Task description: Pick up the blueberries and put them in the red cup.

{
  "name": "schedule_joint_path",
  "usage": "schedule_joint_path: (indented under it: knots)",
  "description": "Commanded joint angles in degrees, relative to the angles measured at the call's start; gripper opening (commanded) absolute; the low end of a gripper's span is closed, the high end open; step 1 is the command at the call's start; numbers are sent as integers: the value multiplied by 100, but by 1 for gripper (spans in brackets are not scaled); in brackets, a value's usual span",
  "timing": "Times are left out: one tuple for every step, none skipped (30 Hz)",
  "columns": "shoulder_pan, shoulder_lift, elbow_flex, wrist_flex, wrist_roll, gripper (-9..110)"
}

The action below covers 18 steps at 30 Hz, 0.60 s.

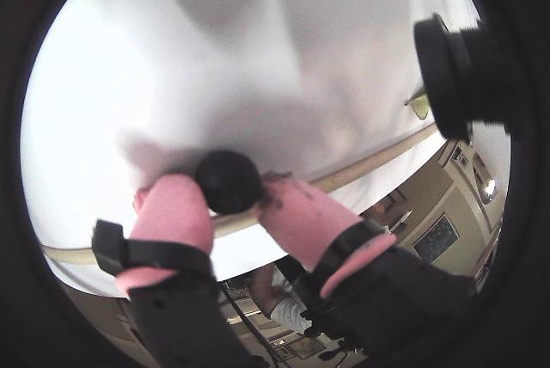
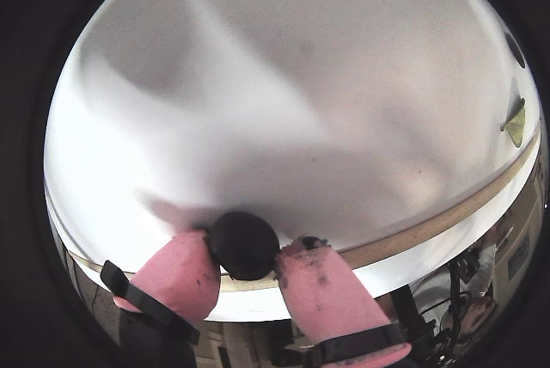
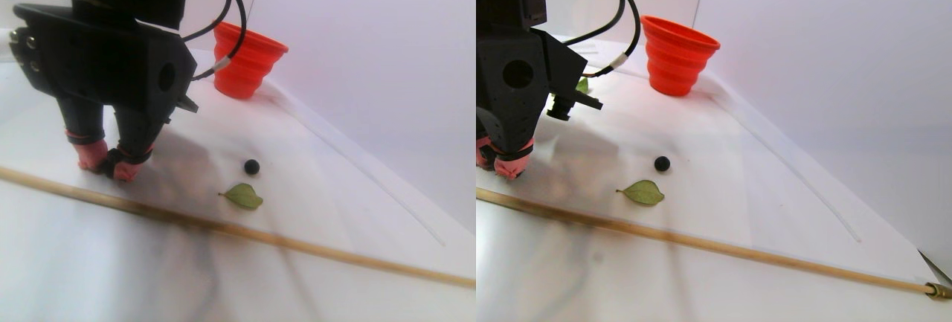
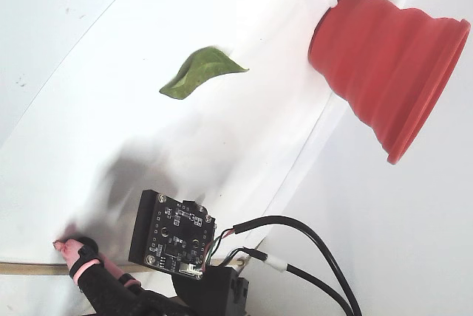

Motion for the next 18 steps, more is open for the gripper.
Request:
schedule_joint_path:
  knots:
    - [70, -18, -35, 26, -114, 11]
    - [88, -18, -35, 26, -132, 11]
    - [88, -18, -35, 26, -149, 11]
    - [105, -18, -44, 26, -158, 11]
    - [114, 0, -44, 26, -167, 11]
    - [123, 18, -35, 35, -193, 11]
    - [132, 26, -35, 44, -220, 11]
    - [149, 35, -35, 70, -229, 11]
    - [167, 35, -53, 97, -237, 11]
    - [176, 44, -62, 114, -255, 11]
    - [185, 79, -62, 149, -272, 11]
    - [193, 114, -70, 220, -281, 11]
    - [202, 176, -88, 299, -290, 11]
    - [220, 237, -97, 378, -299, 11]
    - [237, 308, -97, 448, -325, 11]
    - [246, 352, -97, 466, -360, 11]
    - [264, 387, -97, 483, -378, 11]
    - [281, 422, -97, 545, -396, 11]
